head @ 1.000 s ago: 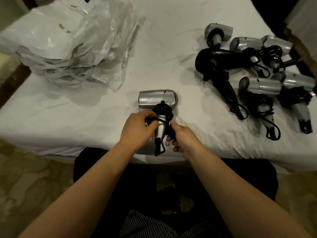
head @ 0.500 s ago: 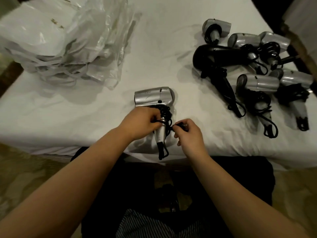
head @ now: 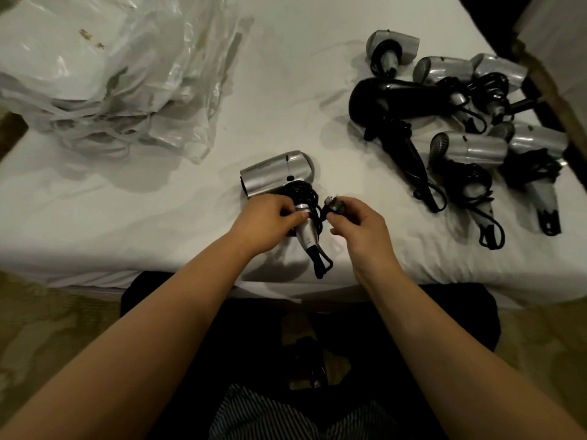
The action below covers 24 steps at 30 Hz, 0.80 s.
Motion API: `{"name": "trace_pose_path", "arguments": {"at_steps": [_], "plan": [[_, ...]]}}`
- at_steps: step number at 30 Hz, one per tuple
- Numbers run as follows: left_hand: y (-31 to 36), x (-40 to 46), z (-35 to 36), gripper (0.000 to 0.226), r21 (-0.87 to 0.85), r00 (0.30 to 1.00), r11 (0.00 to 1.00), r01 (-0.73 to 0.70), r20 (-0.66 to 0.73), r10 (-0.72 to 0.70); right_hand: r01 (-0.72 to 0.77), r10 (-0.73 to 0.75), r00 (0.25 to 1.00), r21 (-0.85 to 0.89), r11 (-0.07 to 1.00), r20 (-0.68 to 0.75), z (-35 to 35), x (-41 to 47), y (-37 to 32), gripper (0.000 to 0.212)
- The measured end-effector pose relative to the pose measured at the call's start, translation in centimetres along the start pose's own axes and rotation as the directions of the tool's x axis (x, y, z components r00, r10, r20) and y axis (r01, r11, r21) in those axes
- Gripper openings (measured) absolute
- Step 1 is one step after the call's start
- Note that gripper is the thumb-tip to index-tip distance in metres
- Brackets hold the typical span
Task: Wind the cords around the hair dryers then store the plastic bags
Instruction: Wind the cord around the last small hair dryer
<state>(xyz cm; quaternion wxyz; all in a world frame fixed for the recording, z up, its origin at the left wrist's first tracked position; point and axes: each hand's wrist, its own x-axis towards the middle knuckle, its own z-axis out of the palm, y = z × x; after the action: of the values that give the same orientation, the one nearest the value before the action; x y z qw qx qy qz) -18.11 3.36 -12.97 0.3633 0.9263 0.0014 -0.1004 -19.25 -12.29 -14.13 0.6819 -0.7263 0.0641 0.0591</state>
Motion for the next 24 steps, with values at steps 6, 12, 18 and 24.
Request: {"name": "trace_pose_path", "arguments": {"at_steps": [6, 12, 18, 24], "plan": [[0.5, -0.7, 1.4, 0.023, -0.293, 0.968, 0.946, 0.142, -0.160, -0.195, 0.061, -0.055, 0.995, -0.061, 0.996, 0.085, -0.1, 0.0, -0.1, 0.025], [0.5, -2.0, 4.6, 0.038, -0.487, 0.849, 0.795, 0.360, -0.183, -0.496, -0.101, 0.084, 0.993, 0.213, 0.972, 0.088, 1.3, -0.6, 1.6, 0.020], [-0.5, -2.1, 4.2, 0.055, -0.775, 0.819, 0.481, 0.410, 0.081, -0.568, -0.183, 0.189, 0.982, 0.322, 0.929, 0.013, 1.3, -0.1, 1.7, 0.018], [-0.1, -2.2, 4.0, 0.044, -0.816, 0.849, 0.458, 0.353, 0.075, -0.522, -0.237, 0.293, 0.951, 0.376, 0.896, -0.100, 1.6, 1.4, 1.7, 0.007]]}}
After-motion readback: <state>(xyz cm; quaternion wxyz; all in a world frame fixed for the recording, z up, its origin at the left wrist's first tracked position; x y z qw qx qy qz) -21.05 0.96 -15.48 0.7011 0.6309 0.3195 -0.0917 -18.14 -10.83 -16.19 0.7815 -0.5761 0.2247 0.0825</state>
